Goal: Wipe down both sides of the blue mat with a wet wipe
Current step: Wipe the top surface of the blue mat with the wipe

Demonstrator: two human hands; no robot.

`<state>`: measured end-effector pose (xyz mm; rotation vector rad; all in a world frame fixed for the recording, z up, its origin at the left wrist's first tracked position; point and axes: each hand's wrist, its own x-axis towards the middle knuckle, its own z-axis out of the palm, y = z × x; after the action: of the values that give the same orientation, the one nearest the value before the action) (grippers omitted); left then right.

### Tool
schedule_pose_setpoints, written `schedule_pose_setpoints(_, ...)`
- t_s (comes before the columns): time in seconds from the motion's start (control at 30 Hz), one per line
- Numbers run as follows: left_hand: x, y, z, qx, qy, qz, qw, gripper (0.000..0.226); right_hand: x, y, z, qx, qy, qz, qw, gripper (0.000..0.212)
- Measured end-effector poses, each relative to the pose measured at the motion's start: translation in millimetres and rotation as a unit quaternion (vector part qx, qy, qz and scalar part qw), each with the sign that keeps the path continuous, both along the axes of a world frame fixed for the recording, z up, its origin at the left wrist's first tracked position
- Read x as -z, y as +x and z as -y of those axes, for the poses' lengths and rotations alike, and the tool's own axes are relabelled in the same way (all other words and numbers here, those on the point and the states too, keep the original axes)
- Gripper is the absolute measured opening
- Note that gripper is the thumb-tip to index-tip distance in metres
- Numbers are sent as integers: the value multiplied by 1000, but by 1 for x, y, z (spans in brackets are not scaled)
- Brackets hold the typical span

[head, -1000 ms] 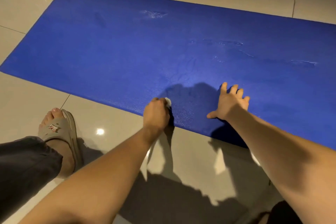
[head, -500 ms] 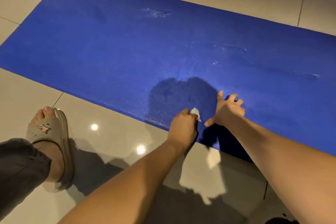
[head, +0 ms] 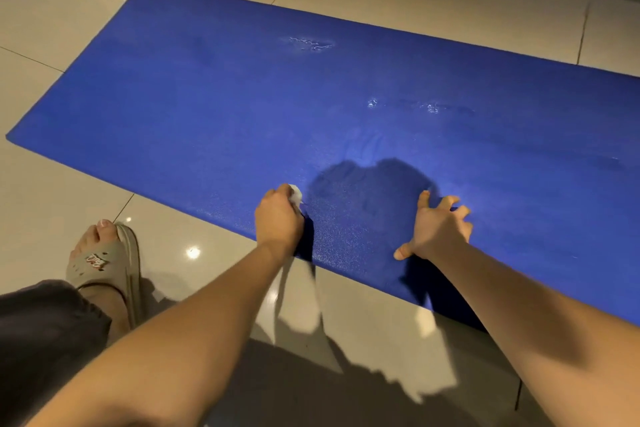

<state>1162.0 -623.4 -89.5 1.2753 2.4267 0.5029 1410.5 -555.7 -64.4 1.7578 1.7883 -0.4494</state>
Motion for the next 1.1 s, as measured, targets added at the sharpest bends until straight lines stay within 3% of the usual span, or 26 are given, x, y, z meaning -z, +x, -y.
schedule_pose_setpoints(0.2,6,90,9,196,-14,28,980,18,1,0,0,3,5,-7,1000,152)
schedule_pose_setpoints(0.37,-11,88,-2,304,-54,-6,951,20,-6,1,0,-4,6,-13,1000,153)
schedule_pose_setpoints(0.43,-19,75,-5,261,-93,-22,961,19,-10,3,1,-6,8,-20,1000,152)
schedule_pose_setpoints(0.6,-30,32,-1,47,-149,-28,987,8,-9,7,3,-4,2,-31,1000,149)
schedule_pose_setpoints(0.83,-14,-1,-24,-92,-56,43,993,11,-5,8,2,-8,10,-21,1000,147)
schedule_pose_setpoints(0.93,-9,8,-26,-51,-23,50,997,19,-2,8,1,-10,7,-21,1000,147)
schedule_pose_setpoints(1.1,4,82,-28,112,-21,77,990,21,0,8,-2,-8,-4,-21,1000,147)
